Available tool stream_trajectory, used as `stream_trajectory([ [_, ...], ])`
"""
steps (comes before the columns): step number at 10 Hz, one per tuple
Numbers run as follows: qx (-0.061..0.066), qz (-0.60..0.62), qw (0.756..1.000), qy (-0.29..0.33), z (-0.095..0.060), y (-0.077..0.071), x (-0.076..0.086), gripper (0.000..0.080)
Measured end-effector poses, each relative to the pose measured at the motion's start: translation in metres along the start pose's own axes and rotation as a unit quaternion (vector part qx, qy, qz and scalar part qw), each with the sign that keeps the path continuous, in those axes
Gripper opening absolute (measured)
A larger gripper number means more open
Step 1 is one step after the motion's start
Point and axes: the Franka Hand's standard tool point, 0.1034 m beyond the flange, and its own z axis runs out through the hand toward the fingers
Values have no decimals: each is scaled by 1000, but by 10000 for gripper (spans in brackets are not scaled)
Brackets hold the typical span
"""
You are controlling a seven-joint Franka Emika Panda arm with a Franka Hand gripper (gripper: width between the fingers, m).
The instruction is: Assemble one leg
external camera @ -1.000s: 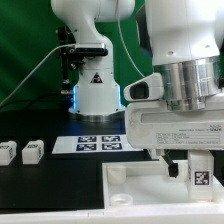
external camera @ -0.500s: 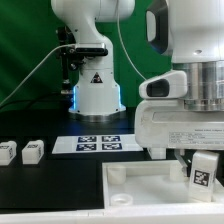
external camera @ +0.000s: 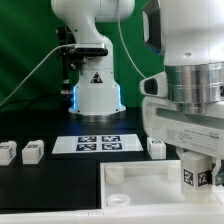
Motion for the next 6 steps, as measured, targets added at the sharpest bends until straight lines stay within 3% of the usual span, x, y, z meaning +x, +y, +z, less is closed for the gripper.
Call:
stream_trajectory([
  [2, 11, 212, 977, -6, 1, -6, -4, 287],
  [3, 15, 257, 966, -7, 1, -7, -2, 287],
  [4, 15, 235, 972, -7, 1, -6, -3, 287],
  [5, 15, 234, 972, -7, 1, -6, -3, 363],
  [6, 15, 204, 979, -6, 2, -6, -3, 497],
])
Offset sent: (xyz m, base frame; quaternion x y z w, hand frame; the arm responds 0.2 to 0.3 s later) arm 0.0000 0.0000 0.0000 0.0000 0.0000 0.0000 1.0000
